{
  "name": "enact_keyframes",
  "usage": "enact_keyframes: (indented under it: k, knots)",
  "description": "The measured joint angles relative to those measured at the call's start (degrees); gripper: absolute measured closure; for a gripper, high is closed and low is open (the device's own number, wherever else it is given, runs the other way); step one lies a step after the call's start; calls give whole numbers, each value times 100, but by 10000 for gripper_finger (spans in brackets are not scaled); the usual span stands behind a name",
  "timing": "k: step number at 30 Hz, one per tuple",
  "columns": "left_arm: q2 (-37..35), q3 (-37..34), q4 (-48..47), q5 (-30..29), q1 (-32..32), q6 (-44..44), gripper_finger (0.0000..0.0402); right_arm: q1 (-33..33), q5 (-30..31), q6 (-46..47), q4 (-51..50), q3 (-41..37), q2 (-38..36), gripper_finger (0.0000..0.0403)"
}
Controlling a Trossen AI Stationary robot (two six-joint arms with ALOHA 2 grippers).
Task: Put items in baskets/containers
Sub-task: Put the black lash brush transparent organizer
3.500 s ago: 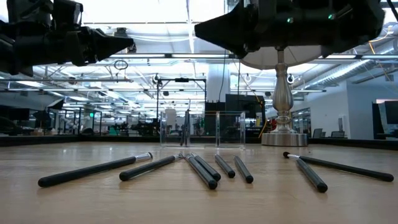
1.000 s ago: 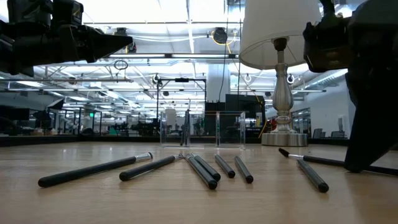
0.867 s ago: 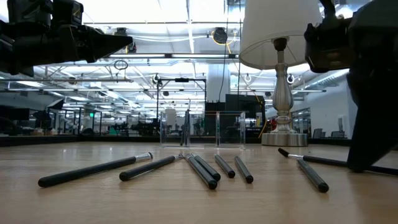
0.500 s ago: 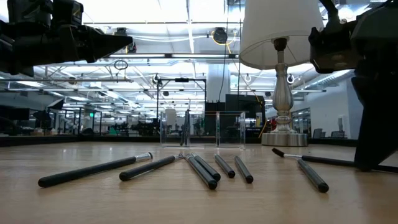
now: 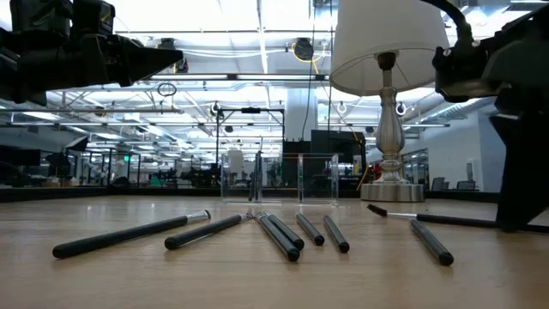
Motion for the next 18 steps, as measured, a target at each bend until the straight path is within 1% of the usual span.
enact_keyframes:
  k: [12,14,18]
  knots:
    - [0,0,0,0,0,2,371,-20,281,-1,-13,-4,-6,403]
    - [-1,0,0,0,0,2,371,-22,281,-14,74,-10,-25,403]
    - [0,0,0,-2,0,4,371,-43,288,-386,445,-8,-77,403]
